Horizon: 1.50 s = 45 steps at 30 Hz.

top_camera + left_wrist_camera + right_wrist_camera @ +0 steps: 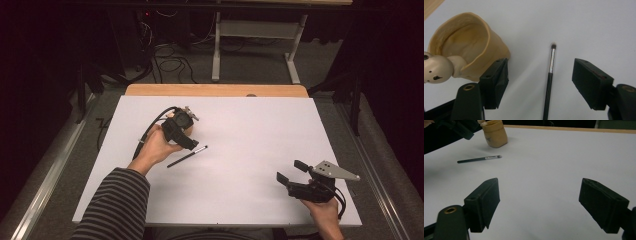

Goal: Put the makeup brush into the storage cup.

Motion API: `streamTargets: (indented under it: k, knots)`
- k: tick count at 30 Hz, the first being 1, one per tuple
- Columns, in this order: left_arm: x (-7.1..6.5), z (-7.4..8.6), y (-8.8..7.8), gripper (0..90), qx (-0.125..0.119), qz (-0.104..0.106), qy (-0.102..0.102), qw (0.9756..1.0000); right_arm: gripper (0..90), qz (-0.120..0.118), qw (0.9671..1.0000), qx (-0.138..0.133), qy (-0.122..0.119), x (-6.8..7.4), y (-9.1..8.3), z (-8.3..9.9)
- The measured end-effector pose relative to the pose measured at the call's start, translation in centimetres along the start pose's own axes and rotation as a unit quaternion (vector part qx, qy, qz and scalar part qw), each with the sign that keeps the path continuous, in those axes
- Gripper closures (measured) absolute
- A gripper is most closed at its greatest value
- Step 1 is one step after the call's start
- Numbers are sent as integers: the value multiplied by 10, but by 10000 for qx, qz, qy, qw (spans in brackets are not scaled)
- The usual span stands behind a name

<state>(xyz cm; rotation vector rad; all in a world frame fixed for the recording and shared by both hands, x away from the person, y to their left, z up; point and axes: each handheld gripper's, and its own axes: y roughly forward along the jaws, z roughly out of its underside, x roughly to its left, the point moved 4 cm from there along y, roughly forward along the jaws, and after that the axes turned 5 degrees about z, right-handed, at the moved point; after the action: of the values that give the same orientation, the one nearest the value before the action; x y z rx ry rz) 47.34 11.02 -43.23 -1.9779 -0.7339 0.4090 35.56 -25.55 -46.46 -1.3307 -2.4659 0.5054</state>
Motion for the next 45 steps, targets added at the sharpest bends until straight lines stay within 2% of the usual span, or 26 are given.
streamTargets:
  k: [18,26,29,45]
  knots:
    - [1,-4,7,366,388,28,92,9992,185,-11,10000,27,-21,1,0,0]
    - [1,-3,14,386,665,65,185,9976,186,-13,10000,39,-19,1,1,0]
    - [2,-3,17,406,727,133,151,9971,187,-13,10000,43,-20,1,1,0]
    - [2,1,32,461,1108,211,153,9935,189,-25,10000,66,-15,0,1,1]
